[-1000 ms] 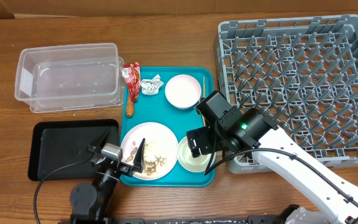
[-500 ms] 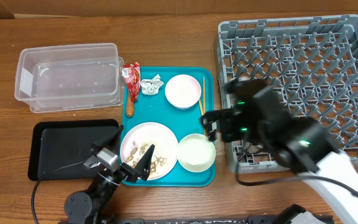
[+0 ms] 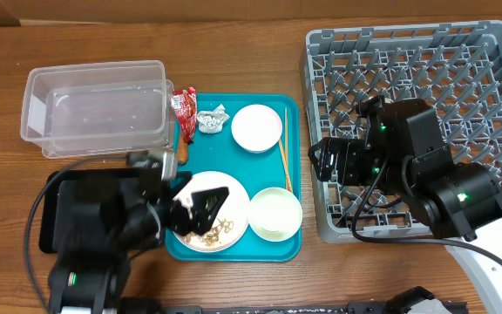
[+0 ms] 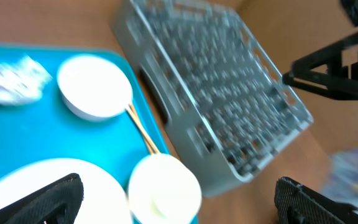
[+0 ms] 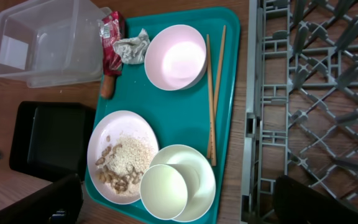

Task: Sort waste into correct bins and load items into the dishwasher
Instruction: 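Reach the left gripper to the white cup on the tray and grasp it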

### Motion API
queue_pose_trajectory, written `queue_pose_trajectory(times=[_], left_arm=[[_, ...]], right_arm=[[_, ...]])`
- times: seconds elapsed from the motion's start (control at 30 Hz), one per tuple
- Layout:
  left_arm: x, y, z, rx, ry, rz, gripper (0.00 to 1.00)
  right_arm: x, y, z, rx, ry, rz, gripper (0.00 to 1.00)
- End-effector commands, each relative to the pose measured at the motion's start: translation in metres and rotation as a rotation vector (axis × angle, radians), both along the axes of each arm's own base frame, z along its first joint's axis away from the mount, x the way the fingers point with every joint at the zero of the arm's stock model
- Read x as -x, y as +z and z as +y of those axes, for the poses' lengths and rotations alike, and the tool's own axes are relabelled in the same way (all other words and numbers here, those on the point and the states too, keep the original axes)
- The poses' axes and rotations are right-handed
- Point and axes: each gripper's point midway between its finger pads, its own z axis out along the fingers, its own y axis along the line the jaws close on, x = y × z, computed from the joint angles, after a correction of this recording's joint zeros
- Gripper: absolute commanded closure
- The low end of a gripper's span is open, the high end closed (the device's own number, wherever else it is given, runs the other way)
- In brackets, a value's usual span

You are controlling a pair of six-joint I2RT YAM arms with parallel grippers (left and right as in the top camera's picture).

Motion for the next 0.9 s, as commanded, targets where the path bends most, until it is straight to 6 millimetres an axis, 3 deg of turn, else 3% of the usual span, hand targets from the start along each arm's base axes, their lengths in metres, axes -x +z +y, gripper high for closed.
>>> queue_pose_trajectory(times=[0.0,0.1,0.27,0.37,0.43,0.6,0.7,0.8,0.87], left_arm=[[-0.002,-0.008,-0.02,0.141,-0.09,0.198,0.0],[-0.011,-0.025,-0.034,0.165,-0.161,0.275,0.0],[-0.001,-0.082,-0.067,0.031,-0.233,0.455,0.0],[0.004,-0.119,-0.074,-0.156,-0.207,0.484,0.09],[0.005,-0.135,-0.075,-0.261,-0.177,0.475,0.24],[-0.007,-0.144,-0.073,-0.43,-0.029,0.414,0.39],[-0.011,-0.148,-0.069,-0.505,0.04,0.37,0.41],[-0.011,-0.156,-0.072,-0.542,0.041,0.365,0.44],[-0.011,-0.162,-0.08,-0.525,0.018,0.382,0.53]], right_arm=[[-0.001,0.008,0.002,-0.02,0.001,-0.011,0.0],[0.001,0.006,0.001,-0.015,0.001,-0.001,0.0],[0.003,0.004,0.0,-0.011,0.001,0.009,0.0],[0.004,0.003,-0.001,-0.008,0.001,0.016,0.0],[0.005,0.003,-0.001,-0.006,0.001,0.018,0.0],[0.005,0.003,-0.001,-0.006,0.001,0.018,0.0],[0.005,0.003,-0.001,-0.006,0.001,0.018,0.0],[0.005,0.003,-0.001,-0.007,0.001,0.019,0.0],[0.005,0.003,-0.001,-0.006,0.001,0.018,0.0]])
